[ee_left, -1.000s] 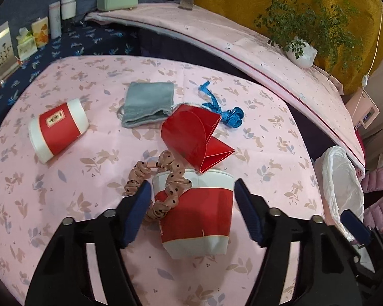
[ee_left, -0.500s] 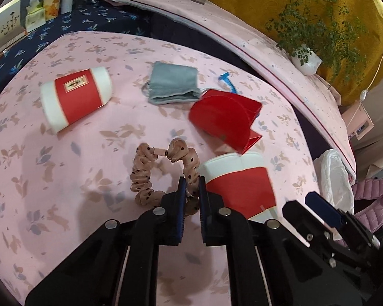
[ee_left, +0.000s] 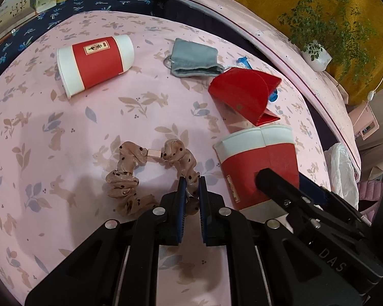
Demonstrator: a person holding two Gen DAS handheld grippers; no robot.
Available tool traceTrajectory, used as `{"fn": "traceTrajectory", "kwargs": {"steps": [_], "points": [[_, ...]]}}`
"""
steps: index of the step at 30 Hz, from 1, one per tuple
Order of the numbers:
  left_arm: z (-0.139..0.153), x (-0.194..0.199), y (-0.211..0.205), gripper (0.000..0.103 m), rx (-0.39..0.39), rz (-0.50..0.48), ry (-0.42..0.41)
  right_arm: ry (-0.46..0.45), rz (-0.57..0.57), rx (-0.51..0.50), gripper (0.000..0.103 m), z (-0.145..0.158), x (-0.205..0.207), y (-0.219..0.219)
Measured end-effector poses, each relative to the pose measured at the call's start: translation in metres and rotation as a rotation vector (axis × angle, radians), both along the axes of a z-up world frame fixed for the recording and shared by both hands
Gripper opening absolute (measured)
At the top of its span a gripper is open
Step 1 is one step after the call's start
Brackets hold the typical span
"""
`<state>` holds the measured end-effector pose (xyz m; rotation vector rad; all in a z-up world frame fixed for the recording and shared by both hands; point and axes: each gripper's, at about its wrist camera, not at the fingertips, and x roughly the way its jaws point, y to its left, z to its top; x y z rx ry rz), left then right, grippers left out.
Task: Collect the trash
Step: 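Grasp the red-and-white paper cup with the right tool while the left tool grasps the scrunchie, then carry the cup and scrunchie over the bin and open both tools to drop them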
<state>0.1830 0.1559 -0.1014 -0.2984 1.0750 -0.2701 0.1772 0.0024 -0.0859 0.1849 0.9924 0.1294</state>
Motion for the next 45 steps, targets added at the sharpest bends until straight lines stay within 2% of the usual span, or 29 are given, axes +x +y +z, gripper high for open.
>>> {"fn": "traceTrajectory", "kwargs": {"steps": [3, 5, 6, 9, 19, 32, 45], "points": [[-0.003, 0.0, 0.002, 0.009, -0.009, 0.008, 0.007, 0.012, 0.003, 0.038, 0.059, -0.006, 0.0, -0.001], [-0.002, 0.0, 0.002, 0.009, -0.008, 0.008, 0.004, 0.016, 0.014, 0.065, 0.052, -0.007, -0.001, -0.001], [-0.001, -0.001, 0.001, 0.009, -0.004, 0.005, 0.001, 0.012, 0.024, 0.081, 0.046, -0.007, -0.002, 0.0], [0.002, -0.003, -0.003, 0.009, 0.003, 0.002, -0.009, -0.006, 0.027, 0.052, 0.043, -0.001, -0.006, 0.003], [0.026, -0.013, -0.038, 0.009, 0.02, -0.052, -0.051, -0.105, -0.045, 0.007, 0.042, 0.037, -0.031, -0.035], [0.075, -0.036, -0.148, 0.009, 0.049, -0.243, -0.161, -0.214, -0.27, -0.042, 0.042, 0.08, -0.082, -0.149], [0.109, -0.065, -0.273, 0.009, 0.02, -0.479, -0.221, -0.248, -0.482, -0.067, 0.042, 0.091, -0.136, -0.257]]}}
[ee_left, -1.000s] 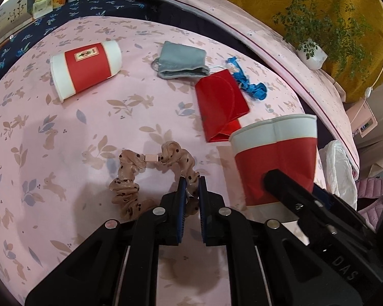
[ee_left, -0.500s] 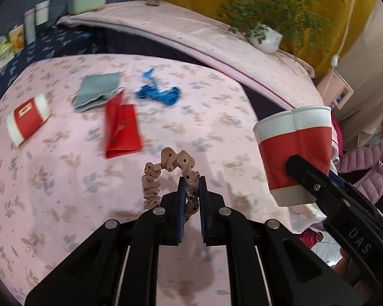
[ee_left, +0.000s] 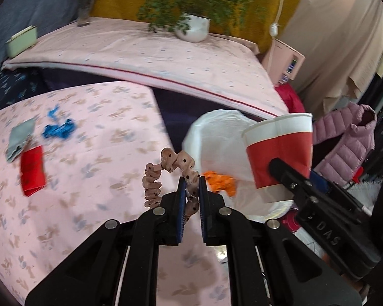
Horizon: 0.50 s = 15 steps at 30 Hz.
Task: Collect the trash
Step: 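Carry the cup and scrunchie over the bin and open both tools to drop them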
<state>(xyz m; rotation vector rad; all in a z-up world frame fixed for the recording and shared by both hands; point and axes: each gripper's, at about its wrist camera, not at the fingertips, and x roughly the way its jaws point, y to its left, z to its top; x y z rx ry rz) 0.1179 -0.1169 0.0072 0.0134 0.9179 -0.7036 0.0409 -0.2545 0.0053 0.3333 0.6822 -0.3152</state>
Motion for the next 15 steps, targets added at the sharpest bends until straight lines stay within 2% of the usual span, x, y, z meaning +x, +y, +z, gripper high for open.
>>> {"fn": "traceTrajectory", "kwargs": {"steps": [10, 11, 13, 15], "points": [[0.005, -0.01, -0.072, 0.014, -0.02, -0.142, -0.004, -0.006, -0.108, 0.003, 0.042, -0.003, -0.025, -0.053], [0.006, -0.01, -0.076, 0.017, -0.021, -0.146, -0.006, -0.006, -0.114, 0.003, 0.042, -0.003, -0.027, -0.057], [0.008, -0.01, -0.081, 0.039, -0.028, -0.14, -0.007, -0.006, -0.121, 0.003, 0.042, -0.003, -0.028, -0.062], [0.01, -0.01, -0.082, 0.046, -0.034, -0.123, -0.018, -0.006, -0.13, 0.002, 0.042, -0.003, -0.029, -0.066]]}}
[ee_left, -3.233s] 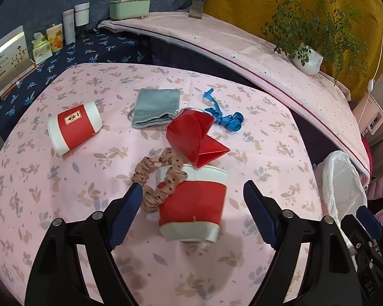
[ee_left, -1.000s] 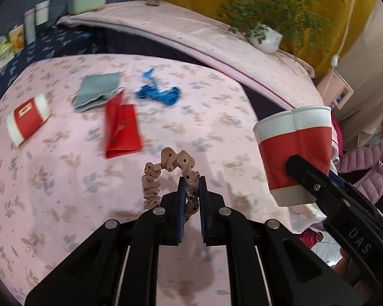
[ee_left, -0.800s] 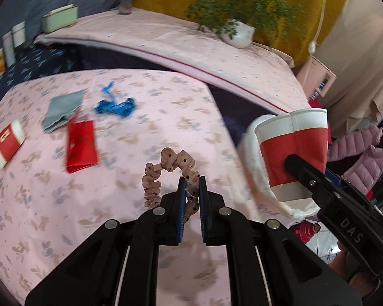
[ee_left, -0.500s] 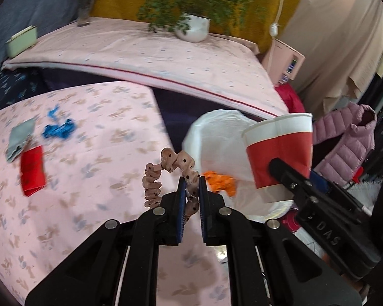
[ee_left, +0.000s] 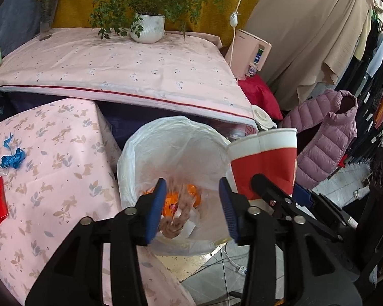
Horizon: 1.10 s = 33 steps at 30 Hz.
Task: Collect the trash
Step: 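Carry the cup and scrunchie over the bin and open both tools to drop them, then move both tools back over the table toward the second paper cup and red bag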
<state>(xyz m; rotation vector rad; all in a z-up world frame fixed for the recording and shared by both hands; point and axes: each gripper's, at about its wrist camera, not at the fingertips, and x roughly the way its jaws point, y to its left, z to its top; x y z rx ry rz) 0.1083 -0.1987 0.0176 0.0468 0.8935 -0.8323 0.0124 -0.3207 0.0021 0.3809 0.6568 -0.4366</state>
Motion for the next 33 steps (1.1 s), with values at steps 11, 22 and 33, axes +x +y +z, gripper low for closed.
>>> {"fn": "traceTrajectory", "kwargs": {"steps": [11, 22, 33], "points": [[-0.001, 0.007, 0.012, 0.05, 0.024, 0.059, -0.023, 0.002, 0.004, 0.001, 0.042, -0.002, 0.005, -0.002], [-0.004, 0.014, 0.033, 0.056, 0.025, 0.125, -0.023, 0.014, 0.015, -0.023, 0.044, 0.0, 0.02, 0.007], [-0.008, 0.027, 0.07, 0.064, 0.032, 0.232, -0.016, 0.013, 0.054, -0.054, 0.05, 0.007, 0.03, 0.029]]}}
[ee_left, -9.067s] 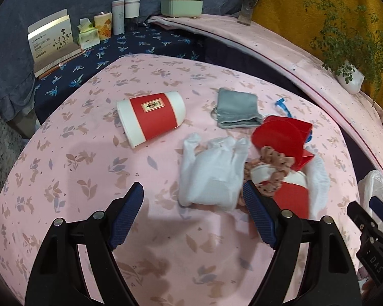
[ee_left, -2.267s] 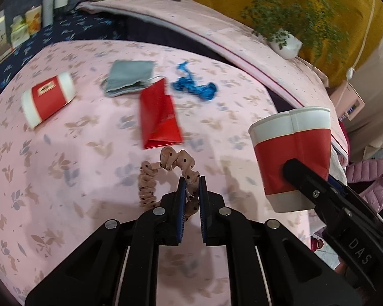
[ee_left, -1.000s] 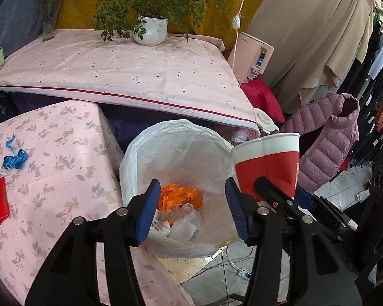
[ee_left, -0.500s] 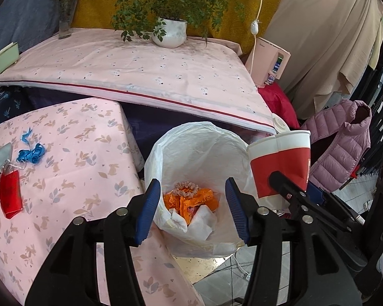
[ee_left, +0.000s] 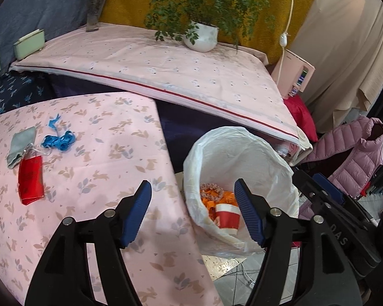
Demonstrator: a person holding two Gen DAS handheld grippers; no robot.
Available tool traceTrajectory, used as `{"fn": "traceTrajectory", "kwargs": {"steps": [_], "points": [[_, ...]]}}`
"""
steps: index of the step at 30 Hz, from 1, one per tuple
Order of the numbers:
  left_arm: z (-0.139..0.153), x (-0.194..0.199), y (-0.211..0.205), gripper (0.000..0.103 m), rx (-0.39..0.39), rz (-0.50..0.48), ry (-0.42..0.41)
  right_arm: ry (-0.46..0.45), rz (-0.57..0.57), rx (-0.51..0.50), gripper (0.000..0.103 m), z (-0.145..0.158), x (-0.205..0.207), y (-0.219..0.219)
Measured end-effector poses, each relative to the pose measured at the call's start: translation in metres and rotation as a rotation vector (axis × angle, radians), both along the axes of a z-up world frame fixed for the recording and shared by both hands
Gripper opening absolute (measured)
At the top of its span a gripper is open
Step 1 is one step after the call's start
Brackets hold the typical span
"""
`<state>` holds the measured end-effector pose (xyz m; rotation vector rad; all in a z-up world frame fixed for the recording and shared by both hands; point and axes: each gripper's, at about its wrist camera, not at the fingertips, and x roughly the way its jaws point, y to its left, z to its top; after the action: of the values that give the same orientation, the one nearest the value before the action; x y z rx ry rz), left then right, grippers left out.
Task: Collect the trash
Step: 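Move both tools back over the table toward the second paper cup and red bag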
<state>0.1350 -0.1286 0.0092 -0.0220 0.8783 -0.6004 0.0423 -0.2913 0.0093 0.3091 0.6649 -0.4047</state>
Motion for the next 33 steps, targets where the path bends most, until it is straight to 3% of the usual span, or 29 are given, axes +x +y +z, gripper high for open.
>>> {"fn": "traceTrajectory", "kwargs": {"steps": [15, 33], "points": [[-0.008, 0.008, 0.061, 0.064, -0.014, 0.113, 0.021, 0.005, 0.105, -0.04, 0.054, 0.011, 0.014, 0.059], [-0.025, 0.027, 0.186, 0.064, -0.018, 0.355, 0.05, 0.034, 0.304, -0.049, 0.054, 0.007, 0.045, 0.159]]}}
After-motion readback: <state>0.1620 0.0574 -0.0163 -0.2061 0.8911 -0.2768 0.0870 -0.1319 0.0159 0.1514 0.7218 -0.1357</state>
